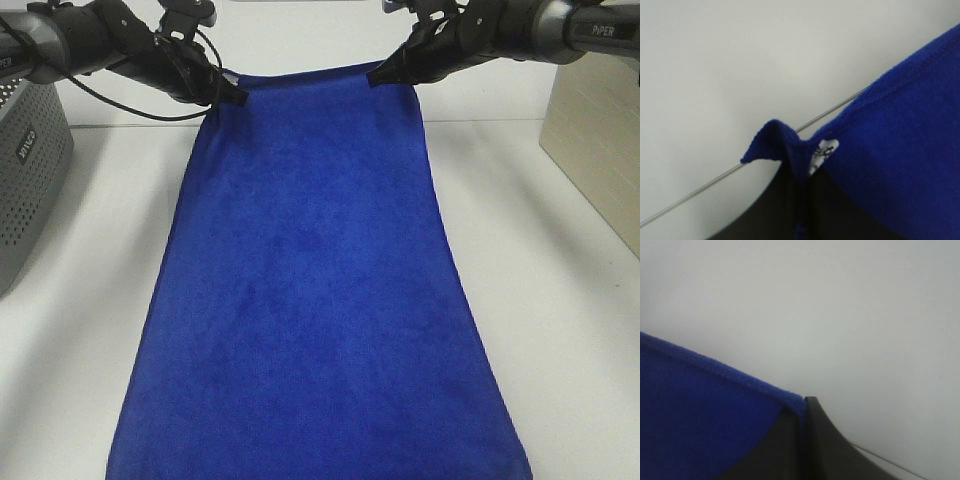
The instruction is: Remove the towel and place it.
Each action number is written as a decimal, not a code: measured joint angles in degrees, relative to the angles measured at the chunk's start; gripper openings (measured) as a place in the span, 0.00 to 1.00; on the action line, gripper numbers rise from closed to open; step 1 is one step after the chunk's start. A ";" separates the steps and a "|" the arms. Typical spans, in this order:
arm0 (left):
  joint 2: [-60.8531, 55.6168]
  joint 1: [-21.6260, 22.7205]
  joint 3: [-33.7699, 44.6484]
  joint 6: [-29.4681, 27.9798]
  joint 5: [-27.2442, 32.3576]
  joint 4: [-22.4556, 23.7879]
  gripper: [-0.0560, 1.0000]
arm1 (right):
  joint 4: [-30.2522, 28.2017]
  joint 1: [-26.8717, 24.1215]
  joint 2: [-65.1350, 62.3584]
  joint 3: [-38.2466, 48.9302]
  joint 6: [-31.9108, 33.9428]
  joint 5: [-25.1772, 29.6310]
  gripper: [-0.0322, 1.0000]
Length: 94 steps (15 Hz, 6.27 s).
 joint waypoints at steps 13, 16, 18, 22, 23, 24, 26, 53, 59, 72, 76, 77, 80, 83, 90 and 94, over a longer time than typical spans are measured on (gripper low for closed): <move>4.70 -0.80 0.00 3.27 -9.91 -2.69 0.13 | 2.98 -0.40 6.19 0.00 0.80 -5.79 0.06; 4.76 -0.80 0.00 3.27 -11.97 -4.13 0.29 | 5.21 -0.40 6.42 0.00 0.86 -6.02 0.18; 4.76 -0.80 0.00 3.27 -13.35 -5.16 0.42 | 6.59 -0.40 6.42 0.00 0.86 -5.39 0.39; 4.81 -0.80 0.00 3.27 -14.67 -5.16 0.66 | 7.16 -0.52 6.42 0.00 0.86 -1.26 0.64; 4.81 -0.80 0.00 3.27 -14.78 -5.16 0.69 | 7.05 -0.52 6.42 0.00 0.80 0.69 0.65; 4.81 -0.80 0.00 3.27 -14.78 -5.16 0.74 | 6.53 -0.52 6.42 0.00 0.80 2.18 0.65; 4.81 -0.80 0.00 3.27 -14.73 -4.70 0.75 | 5.16 -0.52 6.36 0.00 0.80 4.58 0.65; -37.70 18.62 0.00 -35.81 45.66 25.78 0.87 | -4.87 -11.06 -35.41 -0.17 24.92 60.22 0.91; -55.46 19.42 24.29 -32.95 45.61 25.73 0.87 | -2.06 -9.85 -51.80 17.59 24.87 60.10 0.90; -119.00 19.42 85.31 -32.49 41.31 35.35 0.87 | -5.04 -9.74 -122.67 78.32 25.84 60.56 0.90; -134.82 19.42 93.16 -32.49 39.08 35.35 0.87 | -5.61 -9.74 -135.10 82.74 21.03 59.82 0.89; -138.14 19.42 94.77 -32.49 39.08 34.78 0.87 | -5.61 -9.74 -137.80 83.31 19.71 58.79 0.89; -148.00 19.42 99.01 -31.00 38.85 31.86 0.87 | -5.67 -9.74 -141.69 86.29 18.68 57.81 0.89; -149.71 19.42 99.41 -30.31 38.10 31.28 0.87 | -5.67 -9.74 -141.69 90.24 17.70 55.06 0.89; -149.83 19.42 99.41 -31.00 37.99 30.83 0.87 | -5.67 -9.74 -141.69 90.30 17.65 54.49 0.89; -149.83 19.42 99.41 -31.05 37.99 28.71 0.87 | -5.39 -11.80 -141.69 90.30 17.65 54.49 0.89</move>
